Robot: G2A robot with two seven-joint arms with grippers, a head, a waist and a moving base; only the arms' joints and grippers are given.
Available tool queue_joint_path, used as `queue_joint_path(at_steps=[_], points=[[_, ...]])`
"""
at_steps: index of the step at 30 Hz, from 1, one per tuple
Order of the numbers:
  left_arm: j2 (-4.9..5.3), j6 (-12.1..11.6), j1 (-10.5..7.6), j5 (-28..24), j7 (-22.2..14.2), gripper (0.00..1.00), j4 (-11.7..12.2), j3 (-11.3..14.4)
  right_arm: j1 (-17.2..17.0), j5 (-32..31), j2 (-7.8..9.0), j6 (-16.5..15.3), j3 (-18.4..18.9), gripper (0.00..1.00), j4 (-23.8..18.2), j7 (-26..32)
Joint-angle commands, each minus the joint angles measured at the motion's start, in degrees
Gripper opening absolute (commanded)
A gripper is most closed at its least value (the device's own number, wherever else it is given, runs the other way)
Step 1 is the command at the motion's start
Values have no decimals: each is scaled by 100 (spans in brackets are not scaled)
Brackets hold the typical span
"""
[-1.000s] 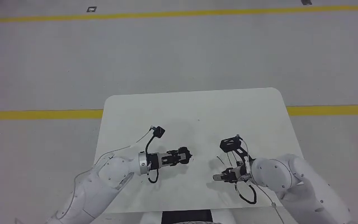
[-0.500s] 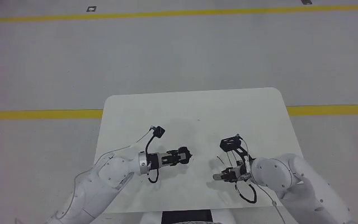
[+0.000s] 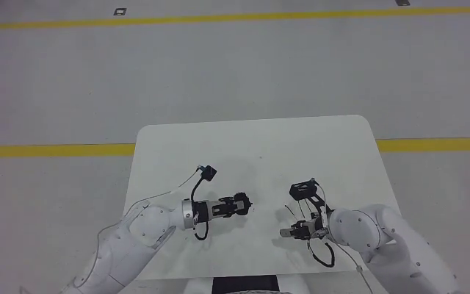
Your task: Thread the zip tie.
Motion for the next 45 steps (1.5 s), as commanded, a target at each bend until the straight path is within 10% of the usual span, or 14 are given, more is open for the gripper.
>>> queue_joint_path(at_steps=[1,45], points=[[0,0,0,0,0,0,0,0,0,0,0,0,0,100,0,0],[0,0,0,0,0,0,0,0,-204,-71,14,-1045,303,100,856,-1328]])
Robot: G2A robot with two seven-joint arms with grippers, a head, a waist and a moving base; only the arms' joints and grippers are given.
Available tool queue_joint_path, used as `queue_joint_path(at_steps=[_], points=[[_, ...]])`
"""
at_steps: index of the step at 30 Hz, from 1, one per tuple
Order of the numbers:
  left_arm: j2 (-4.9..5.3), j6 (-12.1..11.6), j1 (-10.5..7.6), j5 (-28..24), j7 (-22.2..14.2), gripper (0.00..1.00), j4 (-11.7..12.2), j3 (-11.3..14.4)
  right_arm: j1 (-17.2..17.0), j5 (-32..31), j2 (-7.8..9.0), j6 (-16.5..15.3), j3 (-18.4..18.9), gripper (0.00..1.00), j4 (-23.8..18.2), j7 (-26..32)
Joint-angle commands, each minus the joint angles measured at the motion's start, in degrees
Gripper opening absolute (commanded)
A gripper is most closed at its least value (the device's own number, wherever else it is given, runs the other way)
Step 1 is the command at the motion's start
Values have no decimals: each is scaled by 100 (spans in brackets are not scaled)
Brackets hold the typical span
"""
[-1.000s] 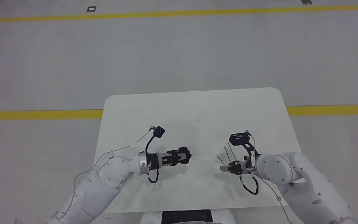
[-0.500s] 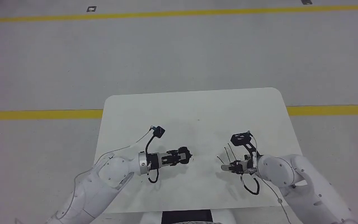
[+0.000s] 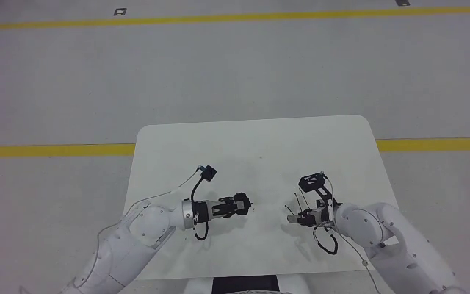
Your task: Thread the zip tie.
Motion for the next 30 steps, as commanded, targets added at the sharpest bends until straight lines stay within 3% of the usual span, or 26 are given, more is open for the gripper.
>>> queue_joint_path(at_steps=[1,6,13,25,27,28,29,30], points=[[0,0,0,0,0,0,0,0,-1,0,1,4,3,100,-2,4],[0,0,0,0,0,0,0,0,-1,0,1,4,3,100,-2,4],[0,0,0,0,0,0,0,0,158,-167,-18,-651,-134,100,303,-442],[0,0,0,0,0,0,0,0,598,-220,-98,-1282,-485,100,962,-832],[0,0,0,0,0,0,0,0,658,-203,-113,-1312,-531,78,1068,-867],[0,0,0,0,0,0,0,0,673,-188,-119,-1311,-543,57,1095,-884],[0,0,0,0,0,0,0,0,682,-175,-123,-1310,-548,46,1113,-905],[0,0,0,0,0,0,0,0,681,-170,-125,-1311,-545,43,1118,-928]])
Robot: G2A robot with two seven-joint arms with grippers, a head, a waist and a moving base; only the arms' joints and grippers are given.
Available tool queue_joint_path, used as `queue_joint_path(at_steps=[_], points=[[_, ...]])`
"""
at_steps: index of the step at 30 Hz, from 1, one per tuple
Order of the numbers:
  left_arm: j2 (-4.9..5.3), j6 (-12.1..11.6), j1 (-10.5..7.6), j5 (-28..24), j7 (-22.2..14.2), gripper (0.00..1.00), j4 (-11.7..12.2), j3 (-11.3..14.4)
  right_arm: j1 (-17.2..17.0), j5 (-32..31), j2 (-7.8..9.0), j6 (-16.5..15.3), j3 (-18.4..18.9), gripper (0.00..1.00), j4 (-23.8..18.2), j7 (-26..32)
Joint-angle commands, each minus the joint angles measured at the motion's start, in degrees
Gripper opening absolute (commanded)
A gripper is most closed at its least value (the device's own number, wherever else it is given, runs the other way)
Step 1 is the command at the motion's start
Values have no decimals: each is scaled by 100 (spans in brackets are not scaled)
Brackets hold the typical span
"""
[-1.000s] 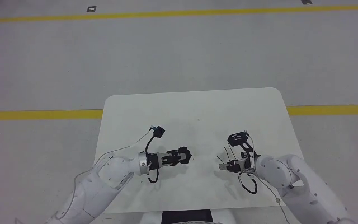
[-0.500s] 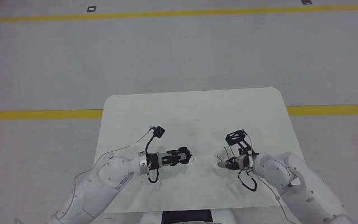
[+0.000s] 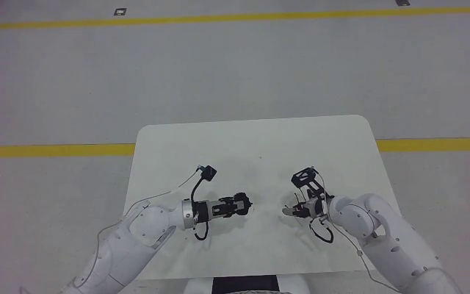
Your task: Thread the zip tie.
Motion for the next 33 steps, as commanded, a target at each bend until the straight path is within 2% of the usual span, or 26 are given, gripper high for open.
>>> queue_joint_path(at_steps=[1,16,25,33], points=[[0,0,0,0,0,0,0,0,-8,5,-2,1,9,42,-1,-28],[0,0,0,0,0,0,0,0,-118,-205,15,-18,122,20,-29,8],[0,0,0,0,0,0,0,0,-58,-370,-12,51,12,21,56,62],[0,0,0,0,0,0,0,0,41,-445,-52,113,-139,14,228,106]])
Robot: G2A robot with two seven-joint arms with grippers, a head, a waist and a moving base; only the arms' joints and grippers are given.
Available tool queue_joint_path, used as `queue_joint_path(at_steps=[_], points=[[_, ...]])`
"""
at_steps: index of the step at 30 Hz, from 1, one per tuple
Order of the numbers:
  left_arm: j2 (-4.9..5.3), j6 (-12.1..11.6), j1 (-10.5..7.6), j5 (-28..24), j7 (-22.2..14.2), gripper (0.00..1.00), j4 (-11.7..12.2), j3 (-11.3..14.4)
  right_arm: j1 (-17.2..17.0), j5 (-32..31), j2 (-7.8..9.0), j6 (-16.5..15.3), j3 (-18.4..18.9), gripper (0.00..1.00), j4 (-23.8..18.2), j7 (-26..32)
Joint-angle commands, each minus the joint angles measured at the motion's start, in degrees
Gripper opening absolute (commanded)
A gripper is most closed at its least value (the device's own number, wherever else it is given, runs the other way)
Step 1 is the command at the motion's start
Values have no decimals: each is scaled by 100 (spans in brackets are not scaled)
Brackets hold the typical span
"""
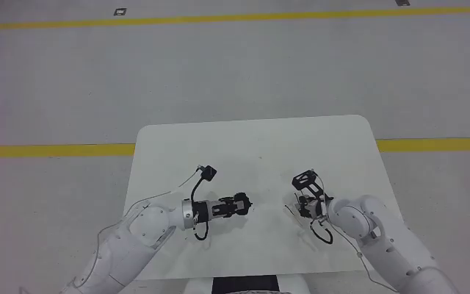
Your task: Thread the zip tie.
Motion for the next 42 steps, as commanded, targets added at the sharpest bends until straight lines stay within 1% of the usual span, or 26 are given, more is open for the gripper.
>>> queue_joint_path(at_steps=[1,13,16,26,29,30,32,37,42], points=[[0,0,0,0,0,0,0,0,28,-28,-9,19,-32,14,43,21],[0,0,0,0,0,0,0,0,114,-172,-53,119,-141,13,172,31],[0,0,0,0,0,0,0,0,136,-175,-67,124,-171,11,226,21],[0,0,0,0,0,0,0,0,188,-125,-109,147,-232,10,377,-38],[0,0,0,0,0,0,0,0,204,-130,-121,150,-248,6,415,-60],[0,0,0,0,0,0,0,0,208,-132,-124,154,-252,0,423,-65],[0,0,0,0,0,0,0,0,214,-144,-131,183,-254,0,434,-82],[0,0,0,0,0,0,0,0,171,-246,-128,253,-208,0,330,-89],[0,0,0,0,0,0,0,0,34,-261,-99,322,-1,0,39,-89]])
